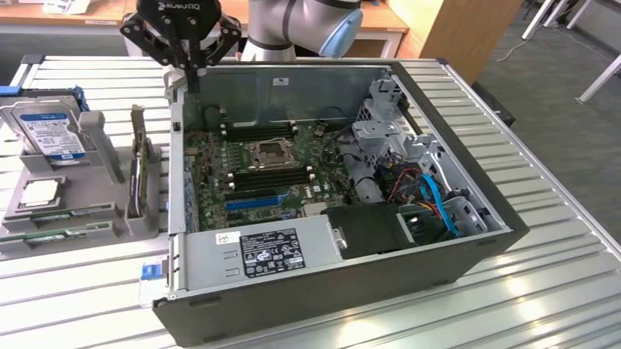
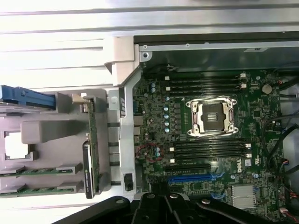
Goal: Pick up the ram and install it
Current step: 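Reach for the ram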
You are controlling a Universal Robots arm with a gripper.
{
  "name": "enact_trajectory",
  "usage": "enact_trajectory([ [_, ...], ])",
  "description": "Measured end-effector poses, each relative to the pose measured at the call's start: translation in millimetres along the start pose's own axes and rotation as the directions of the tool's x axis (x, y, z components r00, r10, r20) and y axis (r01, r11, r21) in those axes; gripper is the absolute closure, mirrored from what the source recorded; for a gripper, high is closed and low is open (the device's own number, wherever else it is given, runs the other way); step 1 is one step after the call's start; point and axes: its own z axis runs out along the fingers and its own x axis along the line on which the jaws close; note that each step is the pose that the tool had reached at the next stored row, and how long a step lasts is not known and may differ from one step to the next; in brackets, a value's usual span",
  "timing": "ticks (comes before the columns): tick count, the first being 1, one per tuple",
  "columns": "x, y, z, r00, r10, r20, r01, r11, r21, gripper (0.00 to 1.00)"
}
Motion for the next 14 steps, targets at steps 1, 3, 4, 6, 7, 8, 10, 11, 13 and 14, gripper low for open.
enact_trajectory([
  [1, 1.7, -0.1, 0.0, 1.0, 0.0, 0.0, 0.0, 1.0, 0.0, 0.9],
  [3, 5.2, -0.4, -0.1, 1.0, 0.0, 0.0, 0.0, 1.0, 0.0, 0.9],
  [4, 7.0, -0.5, -0.1, 1.0, 0.0, 0.0, 0.0, 1.0, 0.0, 0.9],
  [6, 10.6, -0.7, -0.2, 1.0, 0.0, 0.0, 0.0, 1.0, 0.0, 0.9],
  [7, 12.4, -0.8, -0.2, 1.0, 0.0, 0.0, 0.0, 1.0, 0.0, 0.9],
  [8, 14.2, -1.0, -0.3, 1.0, 0.0, 0.0, 0.0, 1.0, 0.0, 0.9],
  [10, 17.8, -1.2, -0.3, 1.0, 0.0, 0.0, 0.0, 1.0, 0.0, 0.9],
  [11, 19.7, -1.4, -0.3, 1.0, 0.0, 0.0, 0.0, 1.0, 0.0, 0.9],
  [13, 23.4, -1.6, -0.4, 1.0, 0.0, 0.0, 0.0, 1.0, 0.0, 0.9],
  [14, 25.2, -1.7, -0.4, 1.0, 0.0, 0.0, 0.0, 1.0, 0.0, 0.9],
])
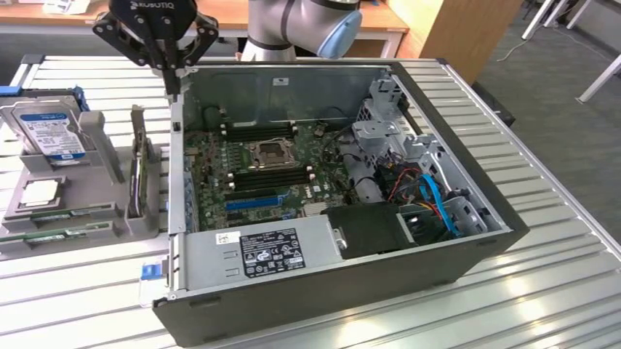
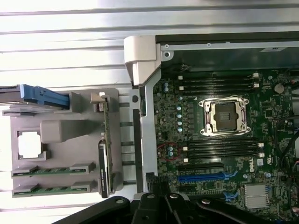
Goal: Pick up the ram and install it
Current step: 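Reach for the ram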
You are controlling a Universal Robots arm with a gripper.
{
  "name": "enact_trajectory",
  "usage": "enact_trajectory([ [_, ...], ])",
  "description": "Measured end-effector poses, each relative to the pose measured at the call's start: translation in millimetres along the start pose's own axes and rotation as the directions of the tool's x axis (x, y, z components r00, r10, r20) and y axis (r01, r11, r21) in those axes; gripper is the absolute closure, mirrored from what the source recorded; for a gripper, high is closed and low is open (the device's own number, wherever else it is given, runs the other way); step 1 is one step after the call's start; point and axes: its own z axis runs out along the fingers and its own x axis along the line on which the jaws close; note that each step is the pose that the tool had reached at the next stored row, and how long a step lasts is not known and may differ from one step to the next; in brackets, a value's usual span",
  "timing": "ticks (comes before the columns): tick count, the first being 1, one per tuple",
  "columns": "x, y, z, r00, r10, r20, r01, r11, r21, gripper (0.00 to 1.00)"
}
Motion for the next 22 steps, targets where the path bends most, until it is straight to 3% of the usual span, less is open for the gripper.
enact_trajectory([
  [22, 38.9, -2.5, -0.6, 1.0, 0.0, -0.0001, 0.0, 1.0, 0.0, 0.9],
])
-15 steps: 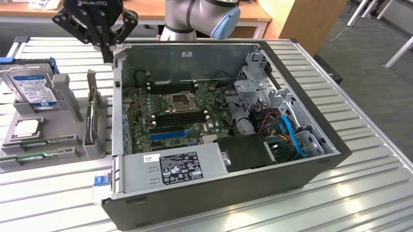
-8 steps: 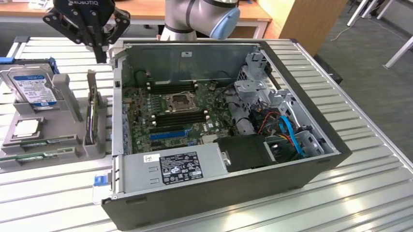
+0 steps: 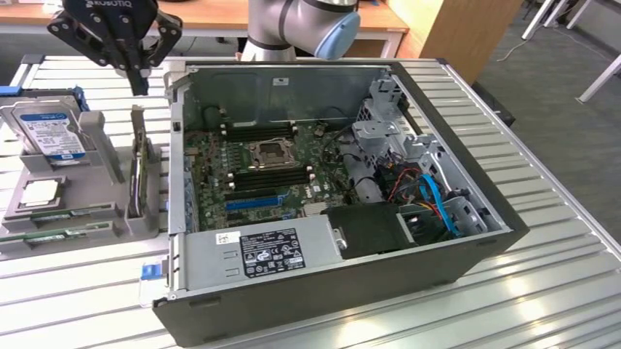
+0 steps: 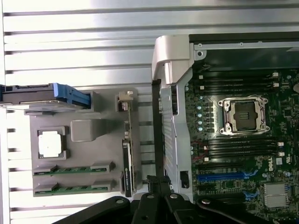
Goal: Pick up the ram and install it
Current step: 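Reach for the ram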
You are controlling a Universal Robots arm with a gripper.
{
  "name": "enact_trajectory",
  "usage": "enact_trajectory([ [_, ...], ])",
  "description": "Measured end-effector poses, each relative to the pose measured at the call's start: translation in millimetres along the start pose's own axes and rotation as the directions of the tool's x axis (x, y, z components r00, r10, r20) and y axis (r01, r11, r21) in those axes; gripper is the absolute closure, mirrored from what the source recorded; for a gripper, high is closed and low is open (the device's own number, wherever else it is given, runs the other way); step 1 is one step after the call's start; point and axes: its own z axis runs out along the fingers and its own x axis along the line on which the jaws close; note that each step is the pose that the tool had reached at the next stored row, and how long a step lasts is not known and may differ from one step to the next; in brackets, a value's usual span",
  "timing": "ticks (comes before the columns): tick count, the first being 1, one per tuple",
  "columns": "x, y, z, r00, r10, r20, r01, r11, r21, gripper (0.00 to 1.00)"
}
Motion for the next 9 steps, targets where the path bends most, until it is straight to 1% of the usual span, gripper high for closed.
enact_trajectory([
  [9, 16.4, -1.0, -0.2, 1.0, 0.0, 0.0001, 0.0, 1.0, 0.0, 0.9],
])
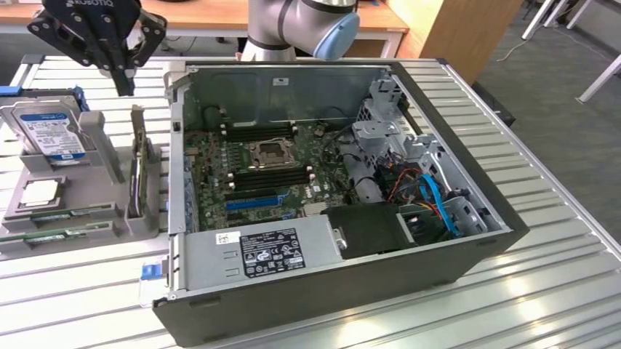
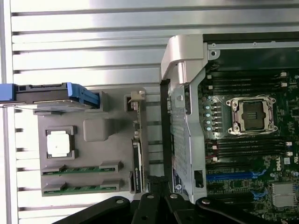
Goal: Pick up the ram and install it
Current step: 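Reach for the ram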
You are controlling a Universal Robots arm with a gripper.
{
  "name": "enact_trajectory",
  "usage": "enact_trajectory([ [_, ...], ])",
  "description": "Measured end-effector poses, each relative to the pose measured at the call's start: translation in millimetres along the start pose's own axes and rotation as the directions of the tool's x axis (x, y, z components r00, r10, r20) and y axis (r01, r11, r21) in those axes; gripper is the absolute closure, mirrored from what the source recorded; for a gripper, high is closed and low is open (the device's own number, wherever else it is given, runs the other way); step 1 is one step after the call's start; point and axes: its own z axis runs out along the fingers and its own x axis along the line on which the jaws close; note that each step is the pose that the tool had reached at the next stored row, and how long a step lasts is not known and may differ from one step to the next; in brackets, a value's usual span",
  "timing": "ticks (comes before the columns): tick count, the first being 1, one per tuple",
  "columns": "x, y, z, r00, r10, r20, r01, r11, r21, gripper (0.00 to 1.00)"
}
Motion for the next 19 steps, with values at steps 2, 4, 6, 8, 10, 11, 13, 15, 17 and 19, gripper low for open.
enact_trajectory([
  [2, 3.6, -0.2, 0.0, 1.0, 0.0, -0.0001, 0.0, 1.0, 0.0, 0.9],
  [4, 7.3, -0.4, -0.1, 1.0, 0.0, -0.0001, 0.0, 1.0, 0.0, 0.9],
  [6, 10.8, -0.6, -0.2, 1.0, 0.0, -0.0001, 0.0, 1.0, 0.0, 0.9],
  [8, 14.5, -0.9, -0.2, 1.0, 0.0, 0.0, 0.0, 1.0, 0.0, 0.9],
  [10, 18.0, -1.1, -0.3, 1.0, 0.0, 0.0, 0.0, 1.0, 0.0, 0.9],
  [11, 19.7, -1.2, -0.3, 1.0, 0.0, 0.0, 0.0, 1.0, 0.0, 0.9],
  [13, 23.4, -1.5, -0.3, 1.0, 0.0, -0.0001, 0.0, 1.0, 0.0, 0.9],
  [15, 27.0, -1.7, -0.4, 1.0, 0.0, -0.0001, 0.0, 1.0, 0.0, 0.9],
  [17, 30.6, -1.9, -0.4, 1.0, 0.0, -0.0001, 0.0, 1.0, 0.0, 0.9],
  [19, 34.3, -2.2, -0.5, 1.0, 0.0, -0.0001, 0.0, 1.0, 0.0, 0.9],
])
